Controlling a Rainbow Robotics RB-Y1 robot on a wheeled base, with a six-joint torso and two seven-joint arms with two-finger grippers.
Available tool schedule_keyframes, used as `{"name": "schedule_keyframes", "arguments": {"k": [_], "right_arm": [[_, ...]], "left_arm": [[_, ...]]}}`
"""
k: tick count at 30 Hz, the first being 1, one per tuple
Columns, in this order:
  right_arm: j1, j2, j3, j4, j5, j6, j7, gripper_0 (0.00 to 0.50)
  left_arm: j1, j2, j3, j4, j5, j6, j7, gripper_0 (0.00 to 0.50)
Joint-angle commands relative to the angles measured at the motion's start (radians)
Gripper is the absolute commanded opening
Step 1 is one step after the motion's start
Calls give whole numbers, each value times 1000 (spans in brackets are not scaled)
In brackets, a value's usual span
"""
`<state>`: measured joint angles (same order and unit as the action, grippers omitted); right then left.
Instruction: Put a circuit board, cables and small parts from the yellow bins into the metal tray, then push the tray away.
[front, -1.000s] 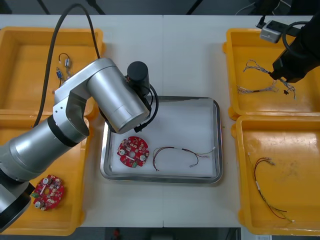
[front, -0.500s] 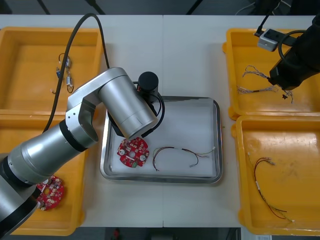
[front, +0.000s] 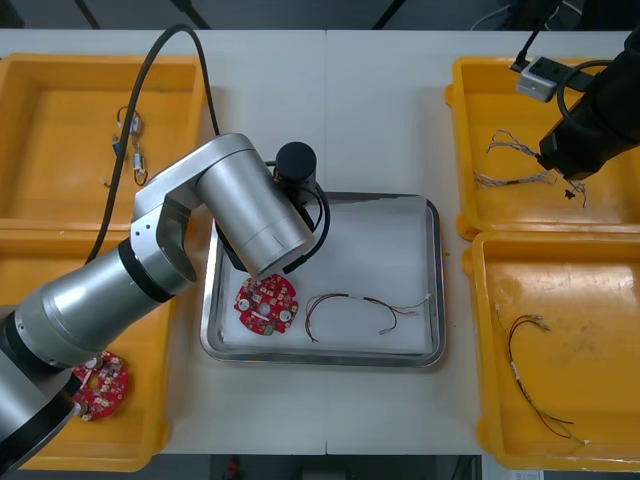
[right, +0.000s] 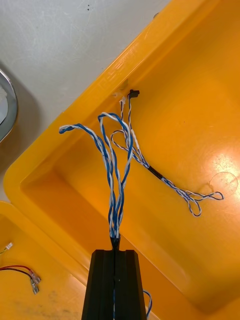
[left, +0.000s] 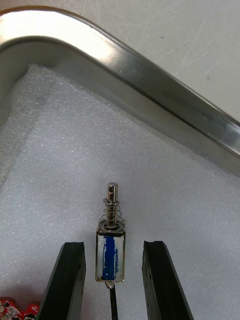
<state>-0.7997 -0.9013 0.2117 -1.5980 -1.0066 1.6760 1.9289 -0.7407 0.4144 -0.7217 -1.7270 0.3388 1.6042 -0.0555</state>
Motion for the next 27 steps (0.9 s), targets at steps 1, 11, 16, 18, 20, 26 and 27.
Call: {"name": "schedule_keyframes", "arguments": {"k": [1, 11, 16, 18, 20, 26, 27], "right_arm": [[0, -15, -35, -26, 6, -7, -27, 0], [0, -15, -35, -26, 6, -7, -27, 0], [28, 10, -26, -8, 8, -21, -30, 0], [28, 22, -29, -3, 2, -30, -28, 0], [22, 22, -34, -5, -9, -53, -21, 0], [14, 25, -18, -62, -23, -56, -10, 0], [14, 25, -6, -85, -26, -56, -11, 0]], "left_arm": [[-51, 52, 39, -86, 86, 59, 17, 361], [-120, 188, 183, -217, 319, 195, -9, 406], [-152, 265, 254, -220, 427, 206, -29, 417], [-163, 311, 298, -220, 480, 207, -63, 420], [-164, 357, 357, -204, 534, 212, -158, 421], [-164, 445, 490, -94, 654, 223, -429, 429], [-164, 458, 510, -69, 669, 221, -474, 431]]}}
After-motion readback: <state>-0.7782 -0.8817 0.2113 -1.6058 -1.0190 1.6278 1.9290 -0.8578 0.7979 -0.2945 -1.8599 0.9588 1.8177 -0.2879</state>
